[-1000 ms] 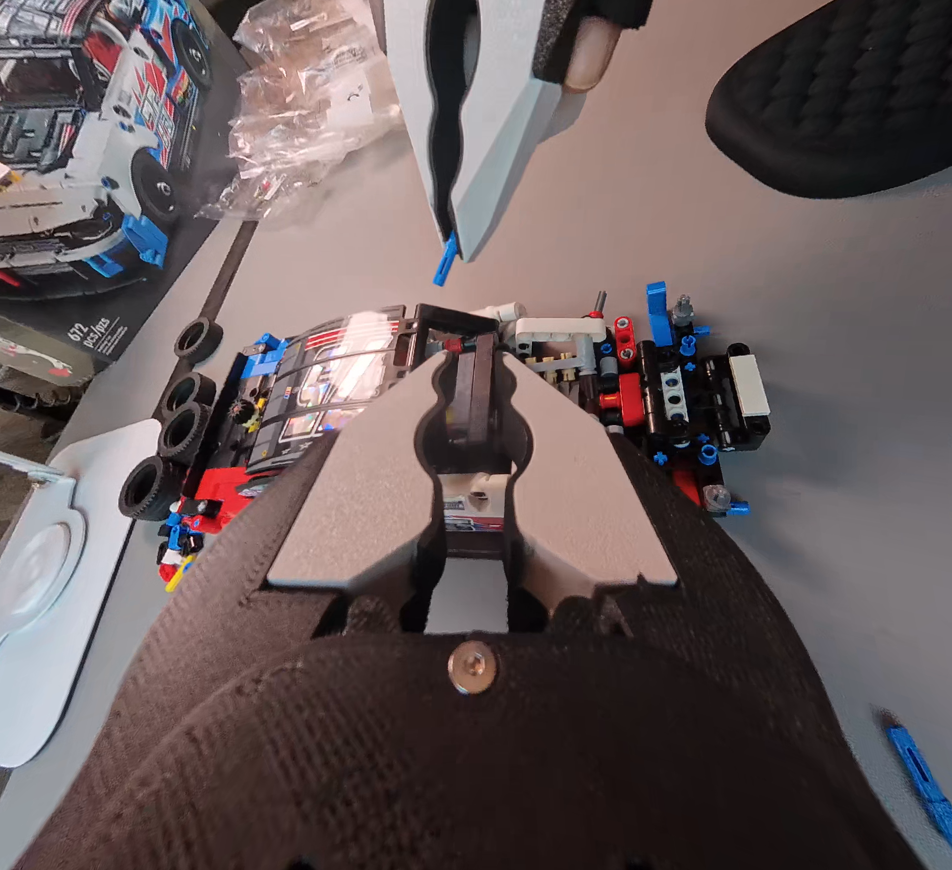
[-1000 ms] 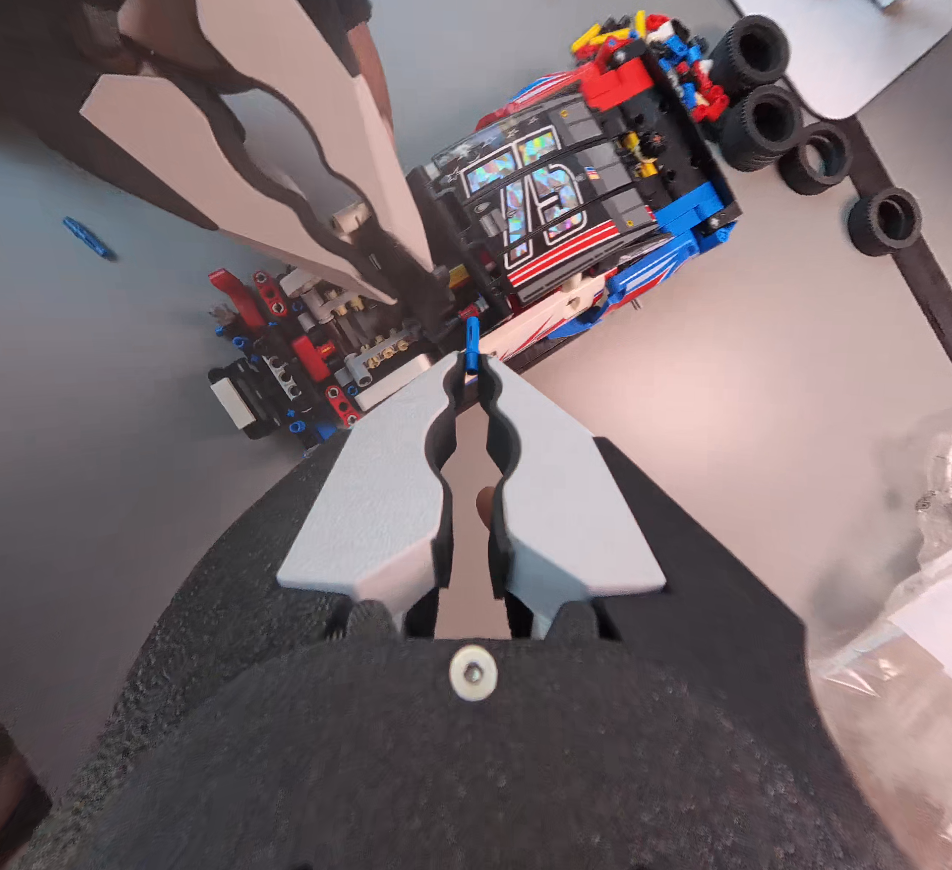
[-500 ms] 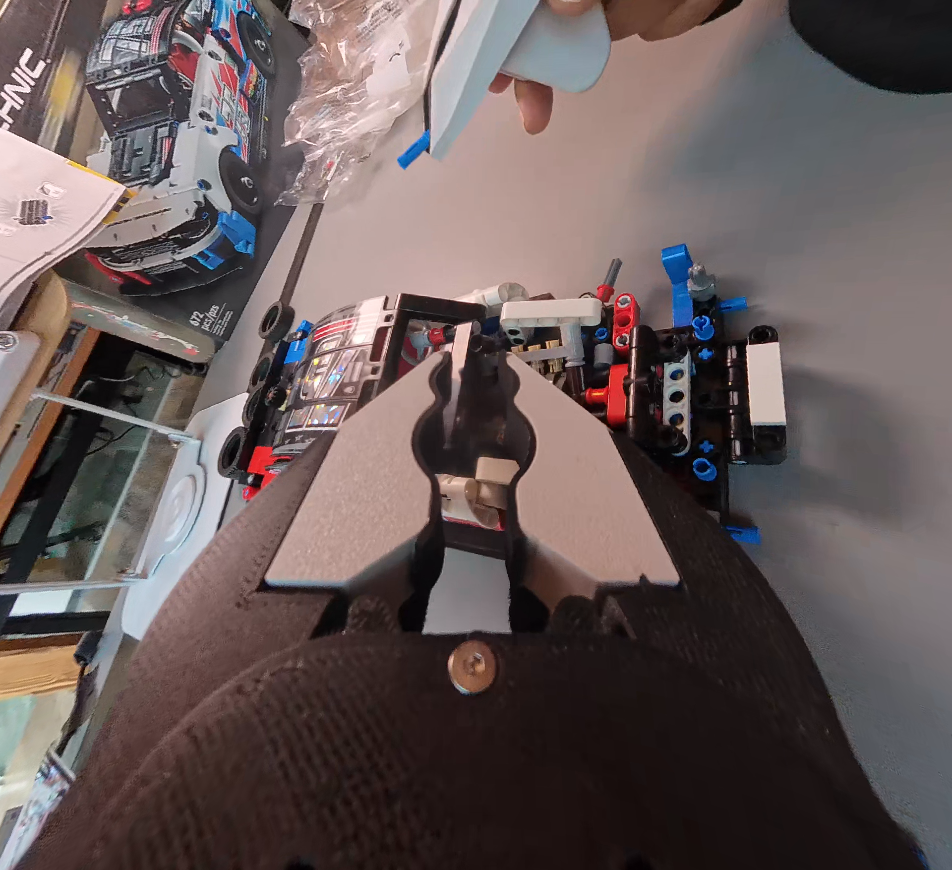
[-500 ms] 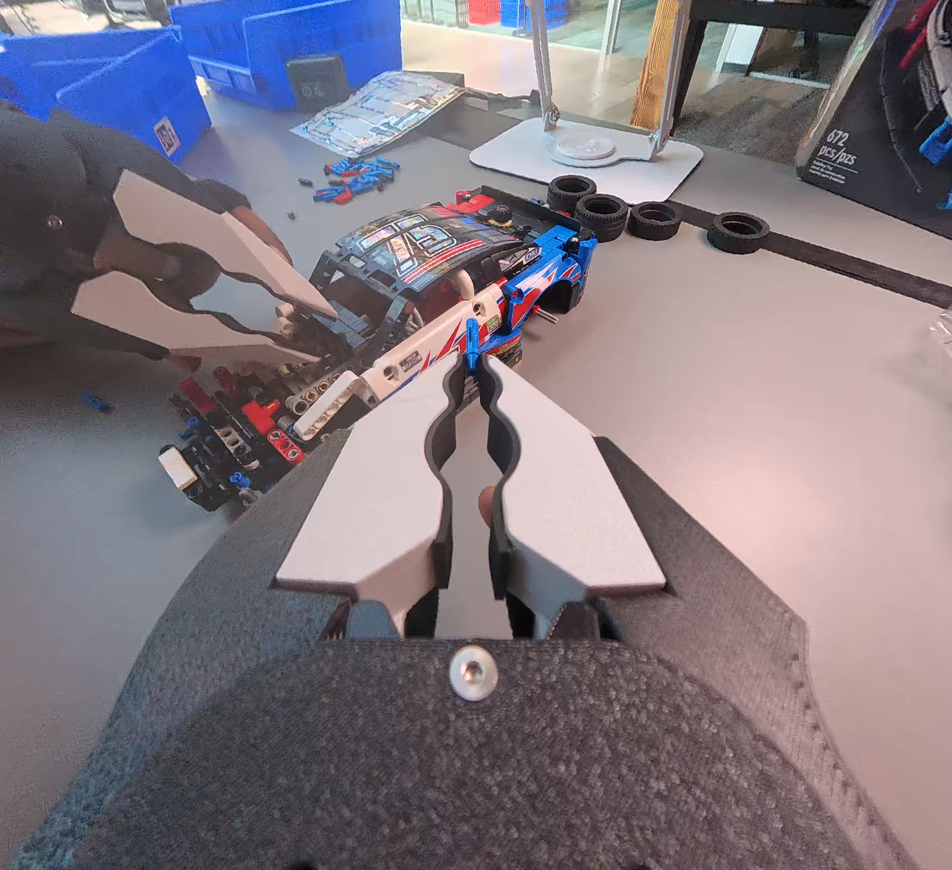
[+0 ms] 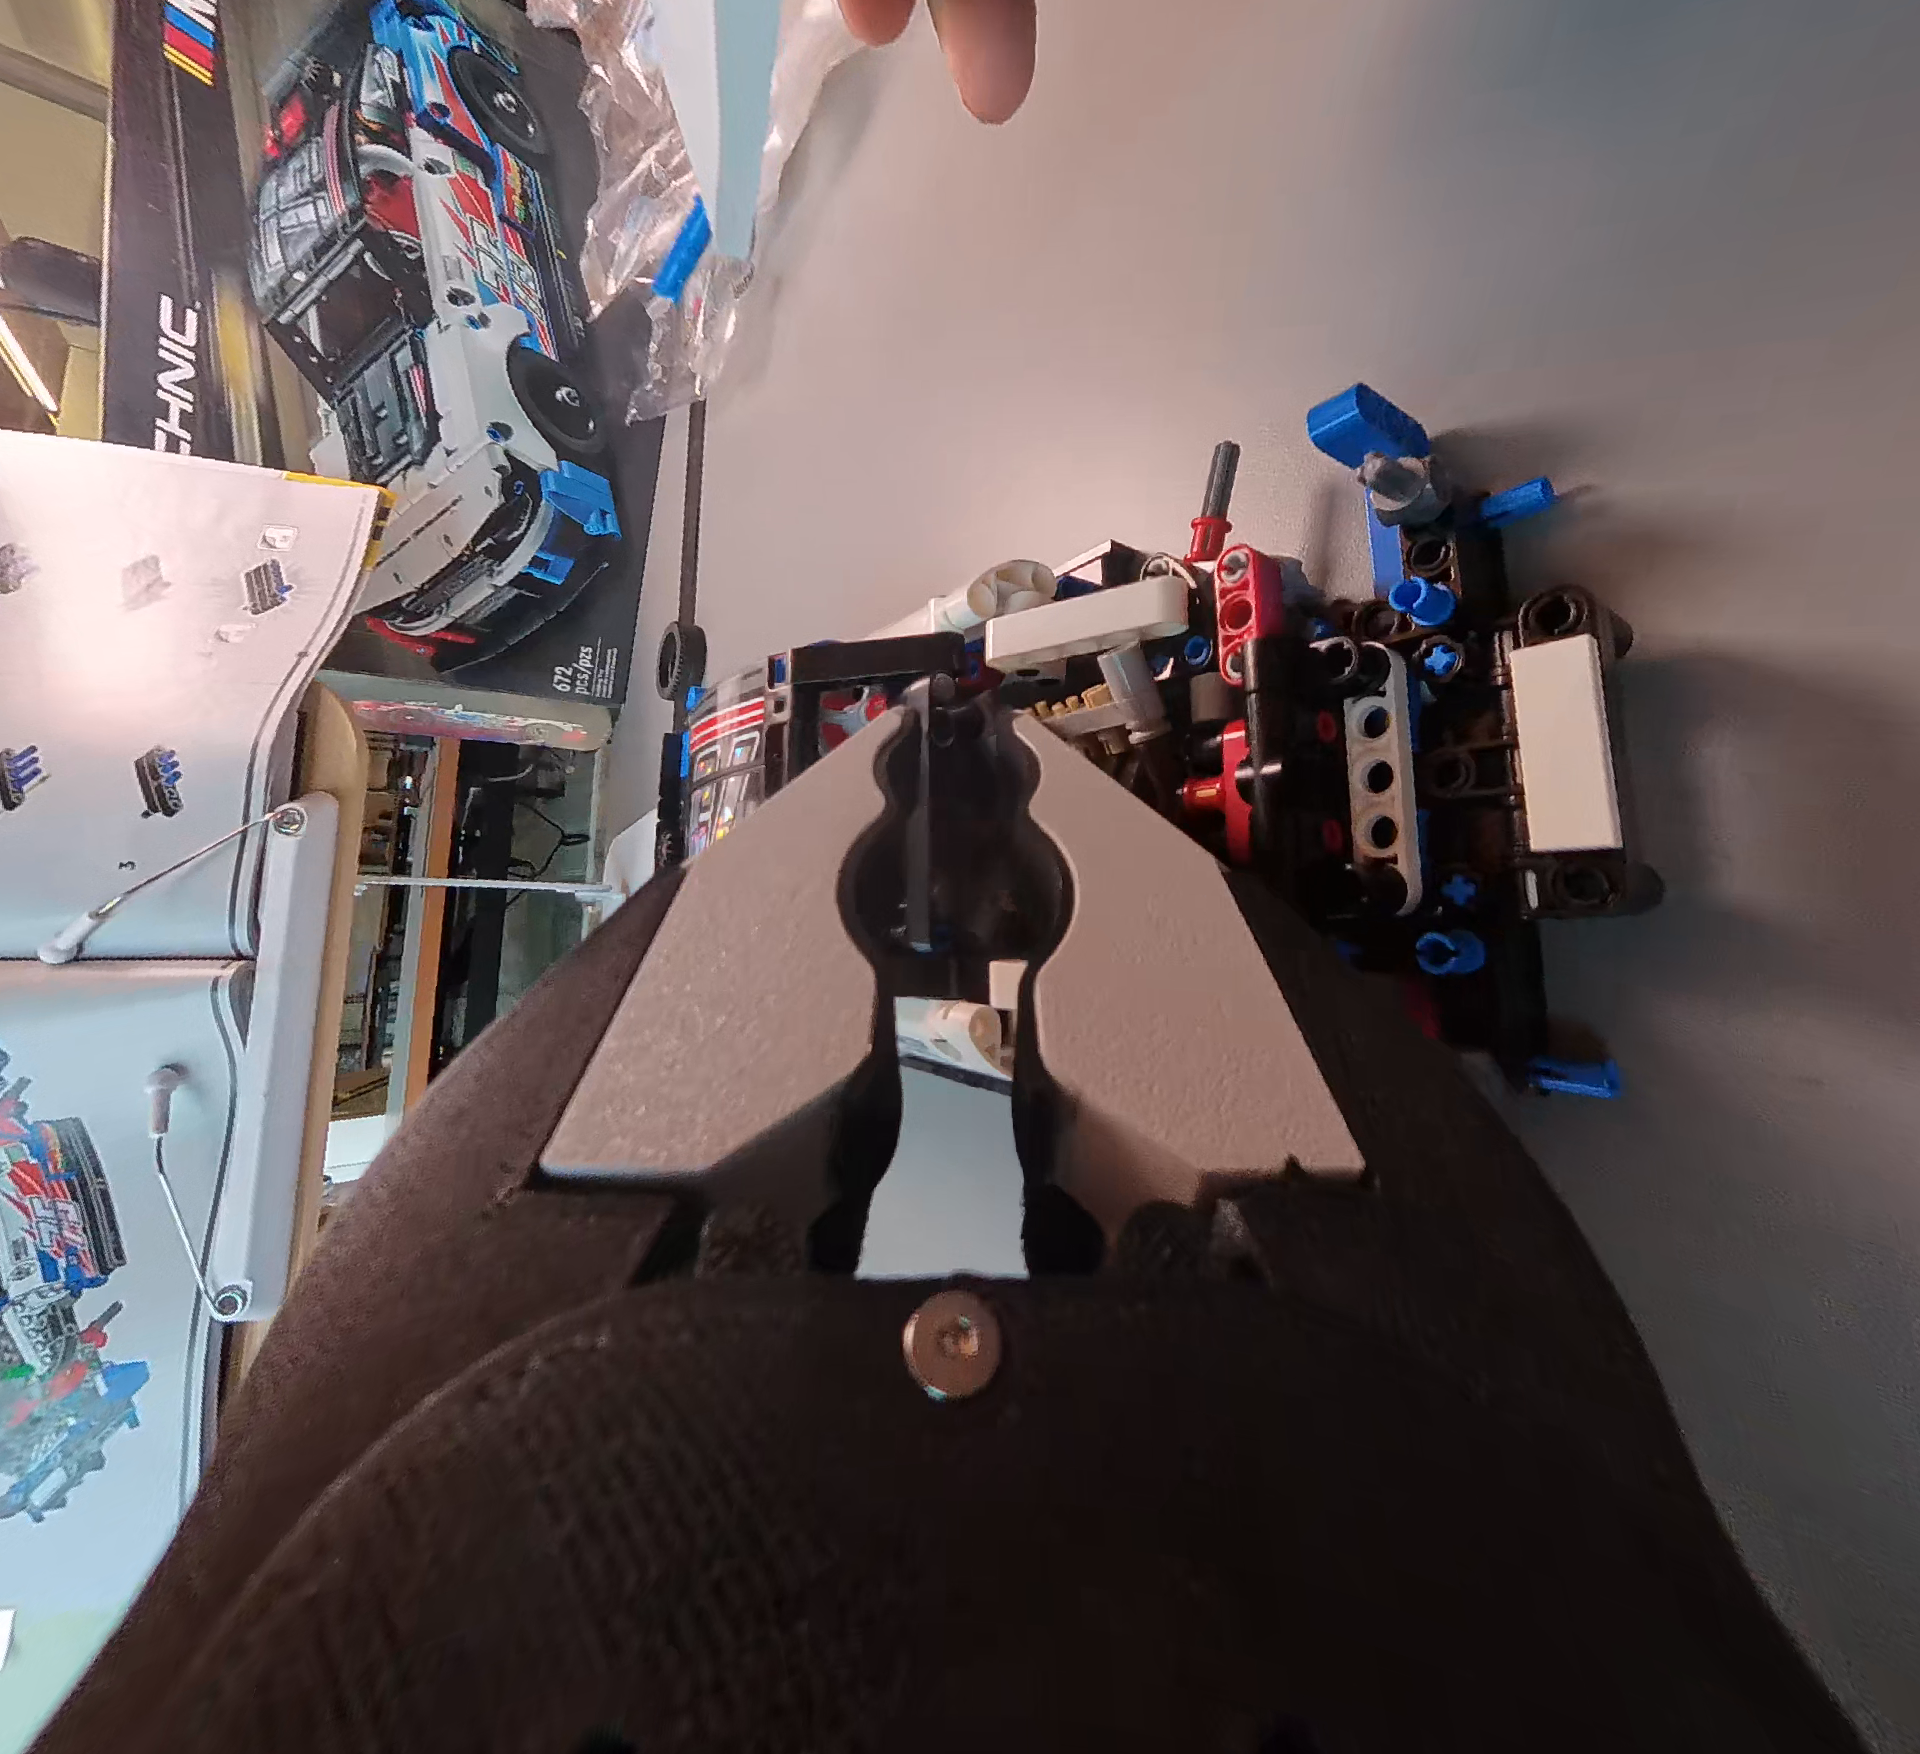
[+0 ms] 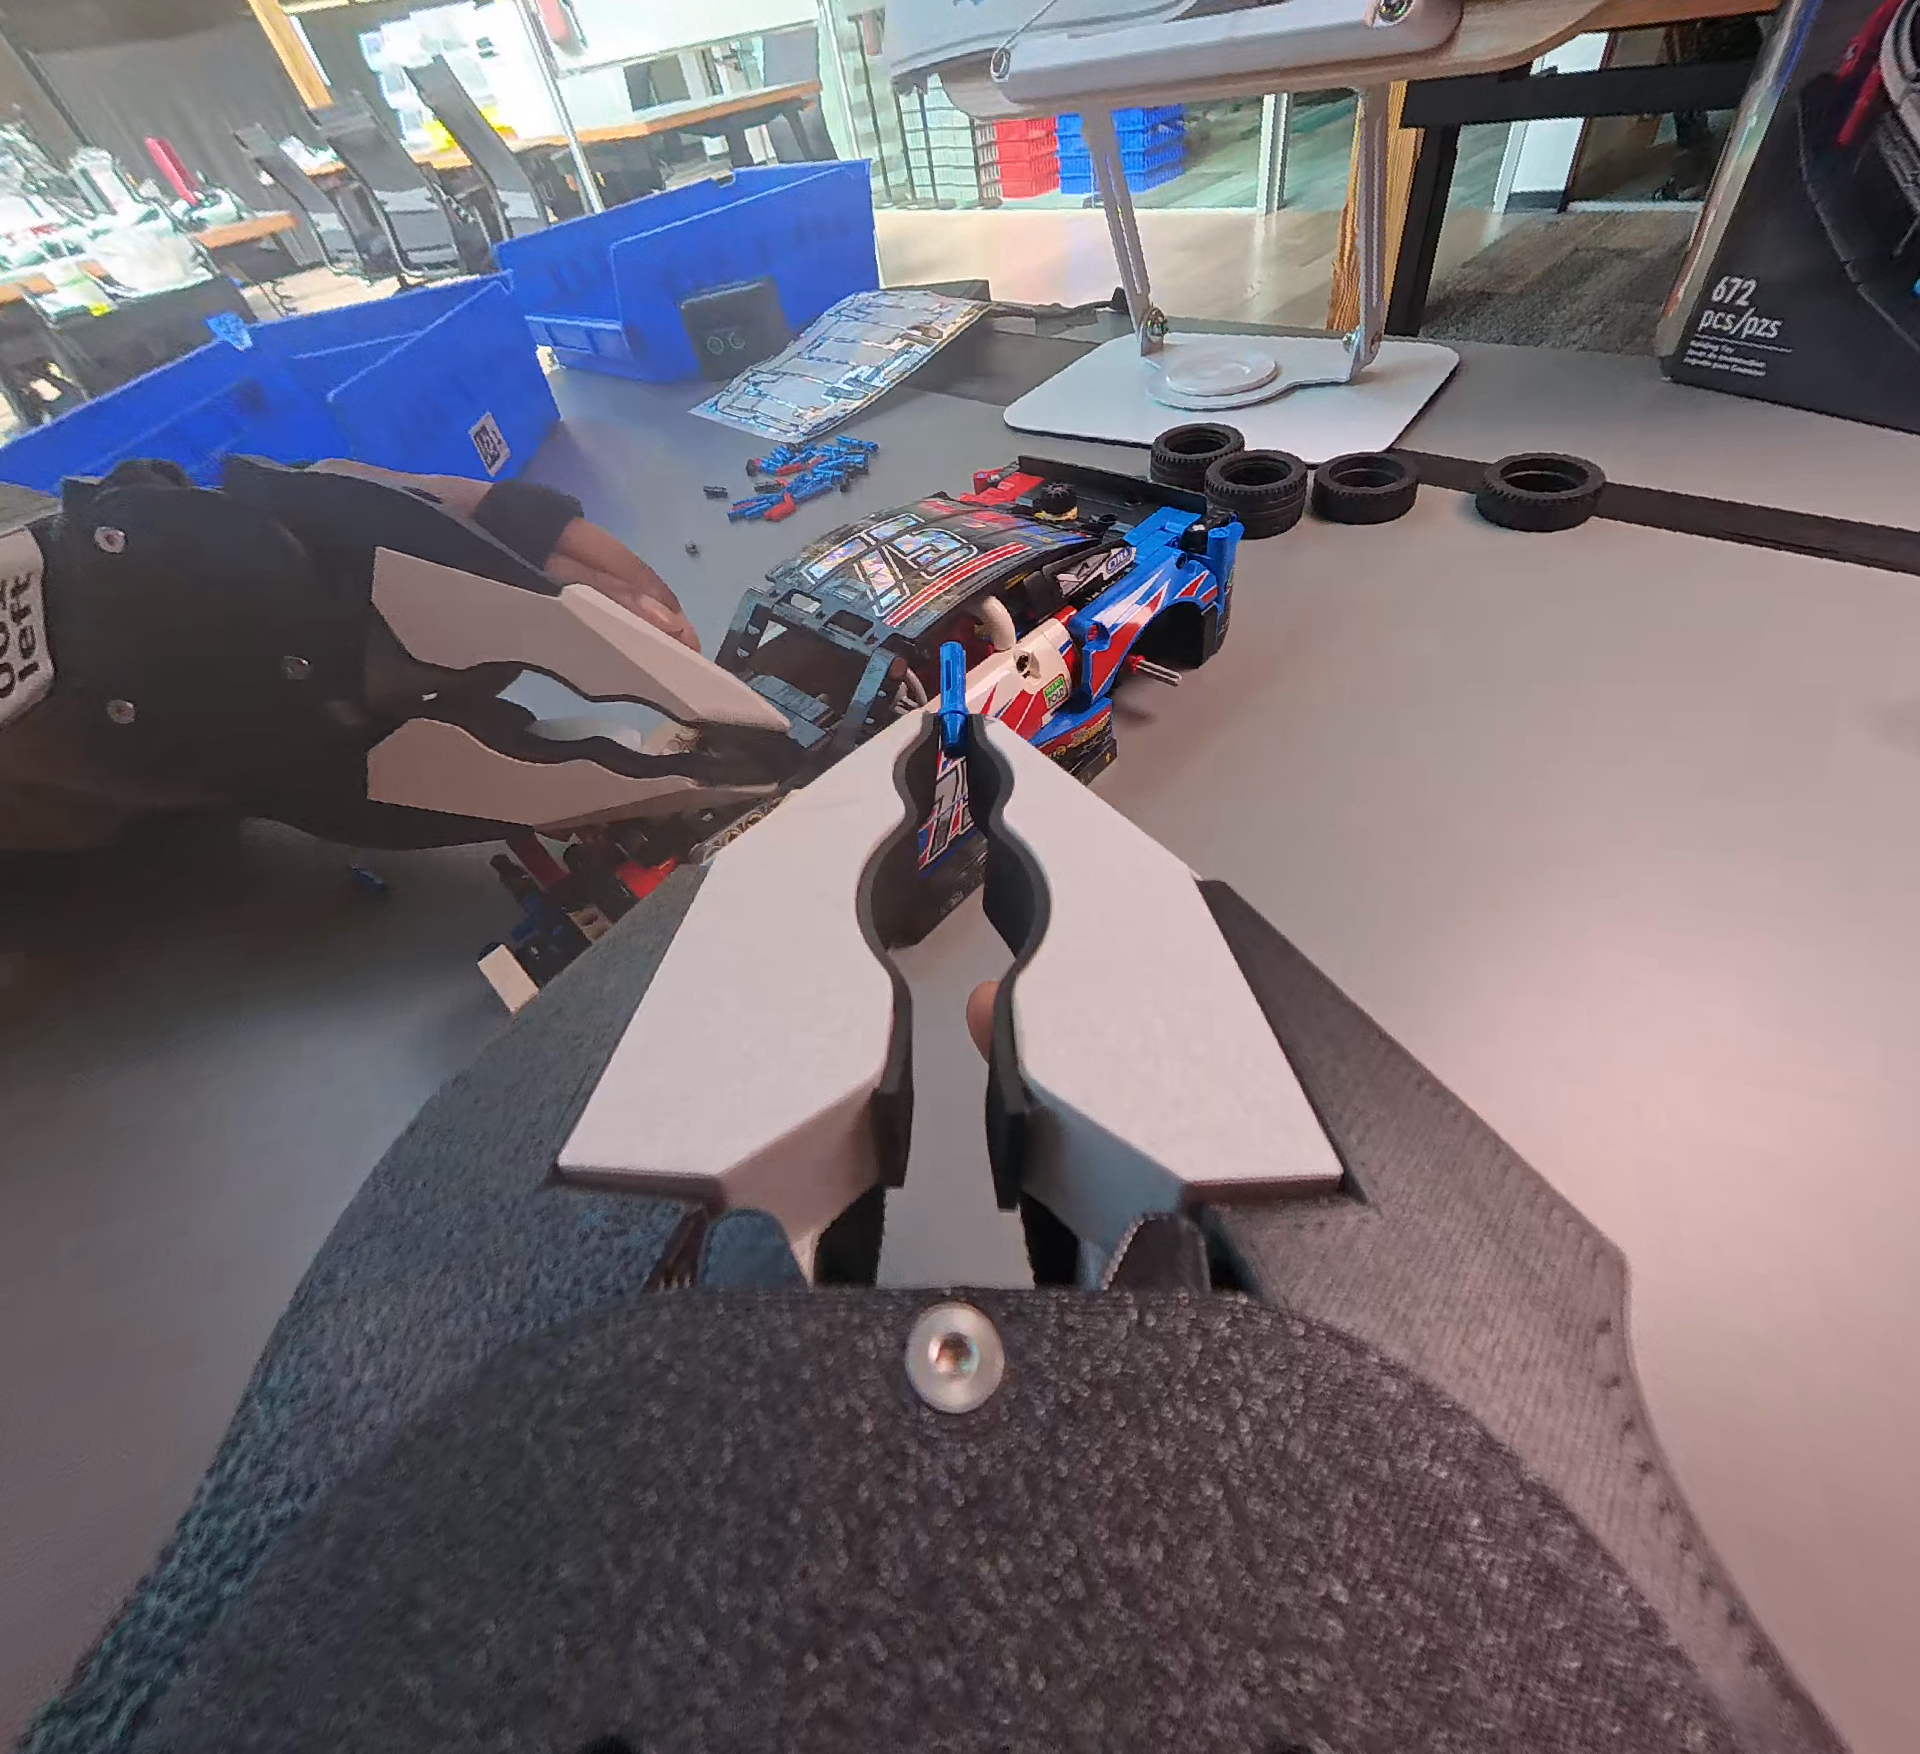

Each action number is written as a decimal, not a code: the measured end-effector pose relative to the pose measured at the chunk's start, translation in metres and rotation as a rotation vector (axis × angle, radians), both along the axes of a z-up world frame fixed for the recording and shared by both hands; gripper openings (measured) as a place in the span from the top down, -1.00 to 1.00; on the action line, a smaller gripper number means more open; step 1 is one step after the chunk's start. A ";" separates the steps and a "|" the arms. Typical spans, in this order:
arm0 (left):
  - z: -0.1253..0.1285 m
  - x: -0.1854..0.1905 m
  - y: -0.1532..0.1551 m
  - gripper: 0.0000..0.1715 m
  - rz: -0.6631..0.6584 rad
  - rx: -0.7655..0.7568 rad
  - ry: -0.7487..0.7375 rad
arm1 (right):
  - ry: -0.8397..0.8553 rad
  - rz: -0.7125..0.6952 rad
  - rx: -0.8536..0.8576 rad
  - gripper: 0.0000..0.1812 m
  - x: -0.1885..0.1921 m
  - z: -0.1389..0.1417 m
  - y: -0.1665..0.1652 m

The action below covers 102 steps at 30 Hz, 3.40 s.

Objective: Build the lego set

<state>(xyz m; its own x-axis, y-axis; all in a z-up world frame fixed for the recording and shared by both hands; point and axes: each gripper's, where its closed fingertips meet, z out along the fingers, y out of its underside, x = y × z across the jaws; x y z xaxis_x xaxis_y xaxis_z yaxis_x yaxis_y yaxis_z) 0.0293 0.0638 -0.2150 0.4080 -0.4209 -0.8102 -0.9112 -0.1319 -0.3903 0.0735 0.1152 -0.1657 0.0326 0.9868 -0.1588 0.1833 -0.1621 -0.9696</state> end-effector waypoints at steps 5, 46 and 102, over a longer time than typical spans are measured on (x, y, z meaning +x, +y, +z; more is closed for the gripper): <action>-0.002 -0.002 -0.003 0.83 0.003 -0.017 -0.004 | 0.018 0.003 0.034 0.98 0.002 0.007 -0.004; 0.003 0.001 0.004 0.79 -0.521 -0.348 0.570 | -0.079 0.051 0.093 0.98 0.000 -0.013 -0.013; -0.008 -0.058 -0.011 0.90 0.708 -0.153 -0.905 | -0.176 0.015 0.041 0.97 0.002 -0.026 -0.011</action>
<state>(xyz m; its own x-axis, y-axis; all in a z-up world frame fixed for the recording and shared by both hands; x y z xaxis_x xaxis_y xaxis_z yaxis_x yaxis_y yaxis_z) -0.0286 0.0529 -0.2226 0.9960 0.0645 -0.0620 -0.0106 -0.6029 -0.7977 0.0756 0.1043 -0.1921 0.0412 0.9929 -0.1114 0.3526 -0.1187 -0.9282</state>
